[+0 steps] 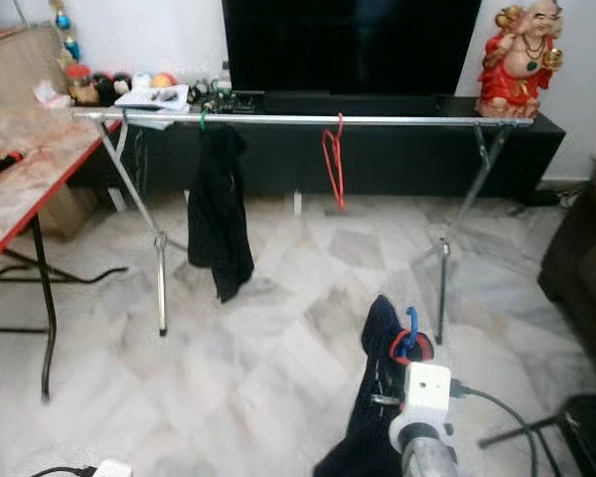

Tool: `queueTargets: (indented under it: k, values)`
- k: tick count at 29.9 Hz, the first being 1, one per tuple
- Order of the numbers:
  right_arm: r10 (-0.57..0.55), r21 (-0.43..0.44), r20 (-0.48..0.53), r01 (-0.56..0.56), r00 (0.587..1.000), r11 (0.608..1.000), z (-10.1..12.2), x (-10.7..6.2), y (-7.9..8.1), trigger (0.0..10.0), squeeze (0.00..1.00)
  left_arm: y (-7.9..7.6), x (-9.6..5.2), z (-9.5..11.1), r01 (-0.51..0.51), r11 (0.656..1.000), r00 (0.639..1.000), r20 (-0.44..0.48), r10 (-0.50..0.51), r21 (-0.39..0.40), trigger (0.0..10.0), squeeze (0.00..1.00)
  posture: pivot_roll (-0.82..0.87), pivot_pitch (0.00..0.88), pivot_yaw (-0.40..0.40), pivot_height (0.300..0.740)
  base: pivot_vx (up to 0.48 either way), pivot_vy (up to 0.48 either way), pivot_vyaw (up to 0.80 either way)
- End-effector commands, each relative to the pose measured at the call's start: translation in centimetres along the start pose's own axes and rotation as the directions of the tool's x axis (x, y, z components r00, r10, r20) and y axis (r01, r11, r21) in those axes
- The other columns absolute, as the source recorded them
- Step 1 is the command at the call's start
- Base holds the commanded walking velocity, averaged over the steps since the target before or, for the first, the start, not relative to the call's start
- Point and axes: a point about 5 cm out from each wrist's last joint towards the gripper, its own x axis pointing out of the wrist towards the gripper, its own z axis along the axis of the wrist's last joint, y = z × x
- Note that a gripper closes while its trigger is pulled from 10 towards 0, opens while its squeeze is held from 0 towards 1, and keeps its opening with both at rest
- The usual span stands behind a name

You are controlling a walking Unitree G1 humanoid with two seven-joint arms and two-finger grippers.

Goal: Hang hanger

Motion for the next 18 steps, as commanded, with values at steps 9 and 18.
queueTargets:
  k: [9, 18]
  values:
    - [0.034, -0.104, -0.029, -0.037, 0.999, 0.994, 0.5, 0.6, -0.5, 10.0, 0.00, 0.2, -0.1, 0.0, -0.025, 0.998, 0.999, 0.025, 0.023, 0.065, 10.0, 0.00, -0.03, 0.041, 0.015, 0.740, 0.000, 0.000, 0.00]
    - [0.228, -0.332, -0.150, -0.267, 0.962, 0.905, 2.1, 2.0, -1.4, 10.0, 0.00, 0.1, -0.1, 1.9, -0.044, 0.941, 0.990, 0.138, -0.003, 0.335, 10.0, 0.00, -0.02, 0.050, 0.020, 0.740, 0.000, 0.000, 0.00]
